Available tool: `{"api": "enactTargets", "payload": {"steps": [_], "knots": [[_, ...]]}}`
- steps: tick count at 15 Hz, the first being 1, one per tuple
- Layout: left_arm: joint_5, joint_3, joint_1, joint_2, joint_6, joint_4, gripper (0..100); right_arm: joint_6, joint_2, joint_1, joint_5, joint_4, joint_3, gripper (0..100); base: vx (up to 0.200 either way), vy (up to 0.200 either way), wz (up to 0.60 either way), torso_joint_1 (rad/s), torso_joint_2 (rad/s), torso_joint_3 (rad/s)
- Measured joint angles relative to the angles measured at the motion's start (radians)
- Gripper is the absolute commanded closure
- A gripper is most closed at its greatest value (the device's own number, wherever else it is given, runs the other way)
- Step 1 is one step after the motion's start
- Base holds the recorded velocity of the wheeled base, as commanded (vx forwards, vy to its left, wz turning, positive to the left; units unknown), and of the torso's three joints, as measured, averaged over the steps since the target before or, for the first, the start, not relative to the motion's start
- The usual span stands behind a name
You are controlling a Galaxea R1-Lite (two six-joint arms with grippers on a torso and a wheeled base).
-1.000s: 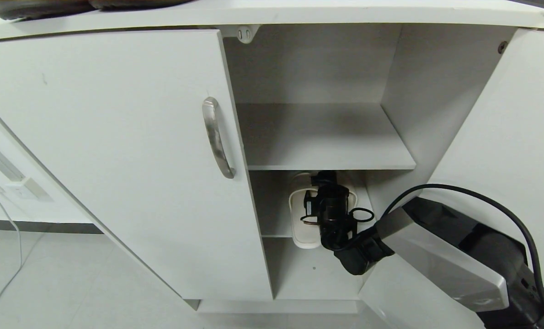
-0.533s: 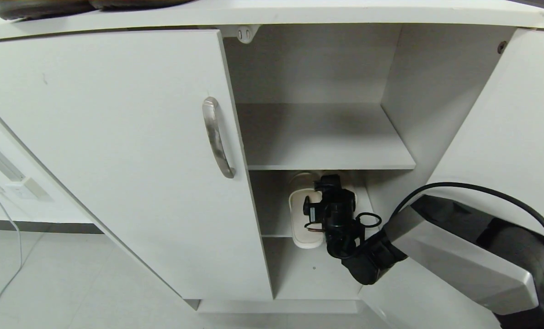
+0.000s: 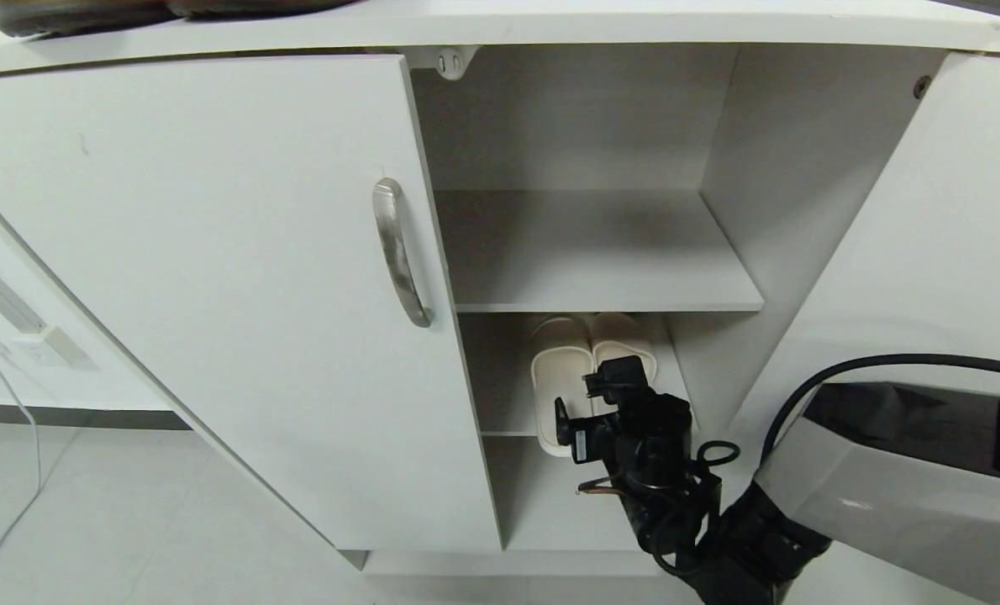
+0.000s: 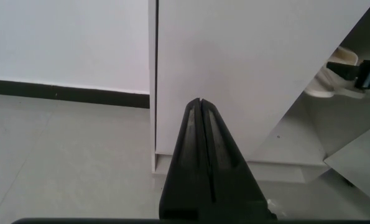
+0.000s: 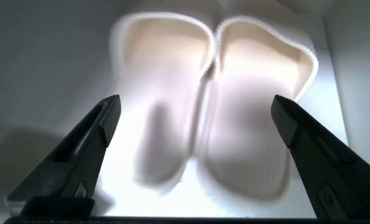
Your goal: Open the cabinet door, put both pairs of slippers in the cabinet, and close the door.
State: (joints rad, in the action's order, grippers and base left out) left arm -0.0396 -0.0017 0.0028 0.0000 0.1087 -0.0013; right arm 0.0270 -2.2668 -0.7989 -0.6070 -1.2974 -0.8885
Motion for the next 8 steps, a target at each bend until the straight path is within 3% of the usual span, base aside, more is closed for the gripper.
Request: {"api": "enactTargets", "payload": {"steps": [3, 8], "knots": [[0.001, 0.000, 0.000, 0.000, 0.000, 0.000, 100, 0.000, 0.045, -0.022, 0.040, -0.081, 0.118, 0, 0.000, 0.000, 0.00, 0.000, 0.00, 0.000], [0.001, 0.000, 0.000, 0.000, 0.000, 0.000, 100, -0.002, 0.063, -0.029, 0.041, -0.083, 0.143, 0, 0.000, 0.000, 0.00, 0.000, 0.00, 0.000]]}}
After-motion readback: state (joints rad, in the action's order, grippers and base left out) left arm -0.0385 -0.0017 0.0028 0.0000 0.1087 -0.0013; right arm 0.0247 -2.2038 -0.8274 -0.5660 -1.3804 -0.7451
